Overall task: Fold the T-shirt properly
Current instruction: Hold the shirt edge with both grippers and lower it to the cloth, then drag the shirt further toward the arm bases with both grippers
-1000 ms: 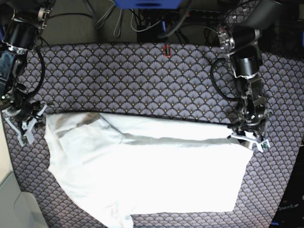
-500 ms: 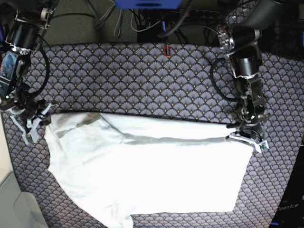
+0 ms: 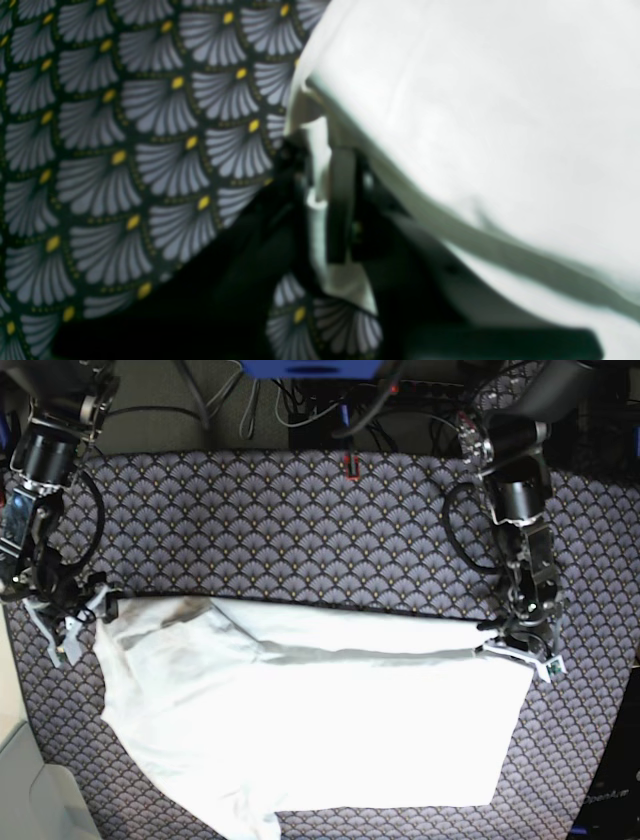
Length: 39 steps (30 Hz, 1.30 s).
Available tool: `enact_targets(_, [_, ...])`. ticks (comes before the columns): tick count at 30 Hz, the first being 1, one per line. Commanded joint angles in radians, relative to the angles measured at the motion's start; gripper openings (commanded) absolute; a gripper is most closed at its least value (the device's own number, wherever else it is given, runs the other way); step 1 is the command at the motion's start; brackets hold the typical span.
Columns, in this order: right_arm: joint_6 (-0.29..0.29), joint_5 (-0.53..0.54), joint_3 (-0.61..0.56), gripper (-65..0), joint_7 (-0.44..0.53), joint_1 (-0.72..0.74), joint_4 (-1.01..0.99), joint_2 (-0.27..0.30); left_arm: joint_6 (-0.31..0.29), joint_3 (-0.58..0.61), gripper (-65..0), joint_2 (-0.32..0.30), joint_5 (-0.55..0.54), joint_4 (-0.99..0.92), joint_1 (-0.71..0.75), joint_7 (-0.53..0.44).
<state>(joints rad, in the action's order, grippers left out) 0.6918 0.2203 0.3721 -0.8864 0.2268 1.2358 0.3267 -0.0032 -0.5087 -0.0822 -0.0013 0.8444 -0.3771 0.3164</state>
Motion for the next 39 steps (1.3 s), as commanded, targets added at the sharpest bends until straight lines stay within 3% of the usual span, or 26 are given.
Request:
enact_targets(1, [0.006, 0.012, 0.005, -31.9, 0.029, 0.024, 0.014, 0.018, 0.007, 0.0, -62.4, -0.008, 0.007, 0.017, -0.023, -0.01])
enact_targets(12, [0.006, 0.012, -0.052, -32.0, 0.065, 0.024, 0.003, -0.004, 0.007, 0.0, -62.4, -0.003, 0.007, 0.017, -0.023, -0.01])
enact_targets(20, [0.006, 0.012, -0.058, -32.5, 0.129, 0.073, -0.166, 0.01, 0.007, 0.0, -62.4, -0.003, 0.007, 0.017, -0.023, -0.01])
enact_targets(23, [0.006, 0.012, -0.058, -39.4, 0.134, 0.076, -0.179, 0.013, 0.007, 0.0, -62.4, -0.001, 0.007, 0.017, -0.023, -0.01])
enact_targets(27, [0.006, 0.012, -0.058, -62.7, 0.129, 0.073, -0.178, 0.018, 0.001, 0.0, -64.7, -0.001, 0.002, 0.025, -0.023, 0.071])
enact_targets(28, [0.006, 0.012, -0.058, -65.0, 0.128, 0.07, -0.176, 0.018, 0.001, 0.0, -64.7, -0.003, 0.002, 0.043, -0.023, 0.1])
enact_targets(32, [0.006, 0.014, -0.057, -65.0, 0.128, 0.041, -0.159, 0.036, -0.001, 0.0, -64.4, 0.0, 0.002, 0.155, -0.004, 0.185])
enact_targets(39, [0.006, 0.014, -0.051, -65.0, 0.088, -0.109, 0.083, 0.039, -0.001, 0.0, -64.4, 0.0, 0.001, 0.333, 0.077, 0.33])
